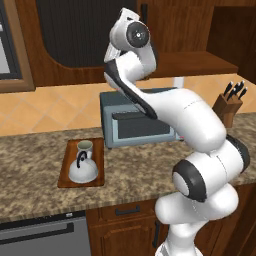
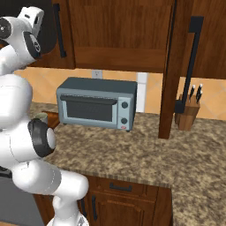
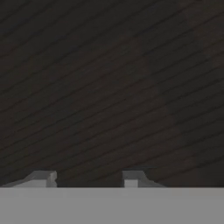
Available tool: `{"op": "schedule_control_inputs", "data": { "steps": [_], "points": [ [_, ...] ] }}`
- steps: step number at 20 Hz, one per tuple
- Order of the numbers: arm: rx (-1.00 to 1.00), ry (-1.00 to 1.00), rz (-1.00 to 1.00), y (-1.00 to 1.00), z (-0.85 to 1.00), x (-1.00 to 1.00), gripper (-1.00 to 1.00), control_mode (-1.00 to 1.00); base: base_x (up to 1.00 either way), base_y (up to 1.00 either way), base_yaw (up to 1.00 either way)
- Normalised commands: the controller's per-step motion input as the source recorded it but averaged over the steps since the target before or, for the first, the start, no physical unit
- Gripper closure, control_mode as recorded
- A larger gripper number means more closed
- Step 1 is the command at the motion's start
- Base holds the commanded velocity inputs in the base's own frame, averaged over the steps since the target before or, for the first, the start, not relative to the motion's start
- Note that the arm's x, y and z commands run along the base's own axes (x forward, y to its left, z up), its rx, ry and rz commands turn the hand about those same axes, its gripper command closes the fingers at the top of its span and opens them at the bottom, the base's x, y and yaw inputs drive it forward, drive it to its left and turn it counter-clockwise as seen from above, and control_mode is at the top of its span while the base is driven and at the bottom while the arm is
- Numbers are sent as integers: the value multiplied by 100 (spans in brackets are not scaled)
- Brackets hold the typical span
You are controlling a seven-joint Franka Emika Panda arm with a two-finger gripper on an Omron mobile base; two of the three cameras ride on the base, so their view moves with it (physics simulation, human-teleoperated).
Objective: Pick the kettle from the counter and place it on the tray. Then pick the mug from the cabinet and place it on the tray. Then close the cabinet doors.
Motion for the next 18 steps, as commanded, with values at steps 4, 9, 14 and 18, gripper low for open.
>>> {"op": "schedule_control_inputs", "data": {
  "steps": [4, 9, 14, 18],
  "points": [
    [0, 34, 7, -1, 7, 91, -100, -100, 0, 0, 0],
    [5, 2, 5, 0, -82, -36, -100, -100, 0, 0, 0],
    [12, 0, 2, -5, -55, -68, -100, -100, 0, 0, 0],
    [16, 0, -2, -28, 0, -85, -100, -100, 0, 0, 0]
  ]
}}
